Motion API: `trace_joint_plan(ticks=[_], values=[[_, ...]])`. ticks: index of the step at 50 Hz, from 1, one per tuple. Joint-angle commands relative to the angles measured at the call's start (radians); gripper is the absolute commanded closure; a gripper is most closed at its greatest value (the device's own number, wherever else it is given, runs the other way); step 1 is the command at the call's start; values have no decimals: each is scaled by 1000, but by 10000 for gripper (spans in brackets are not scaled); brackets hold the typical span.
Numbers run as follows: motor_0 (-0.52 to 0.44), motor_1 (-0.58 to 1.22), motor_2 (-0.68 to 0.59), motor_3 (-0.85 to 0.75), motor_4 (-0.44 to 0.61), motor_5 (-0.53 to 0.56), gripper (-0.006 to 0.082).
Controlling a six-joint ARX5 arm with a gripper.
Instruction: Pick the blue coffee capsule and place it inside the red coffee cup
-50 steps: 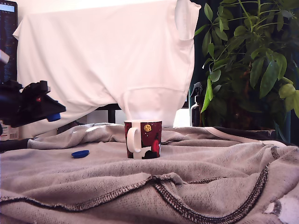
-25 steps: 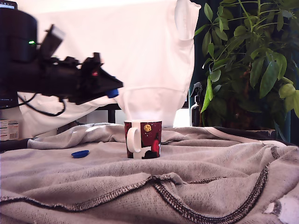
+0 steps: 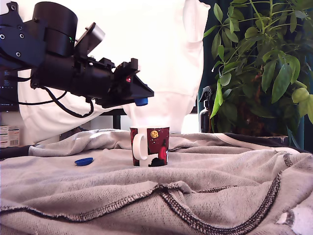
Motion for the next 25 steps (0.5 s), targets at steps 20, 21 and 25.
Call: trace_joint_plan(ticks=[20,21,25], values=[[-10,22,4,-39,1,16,174],[-10,22,4,-40,6,16,174],[-14,22,4,-39,15,9,174]])
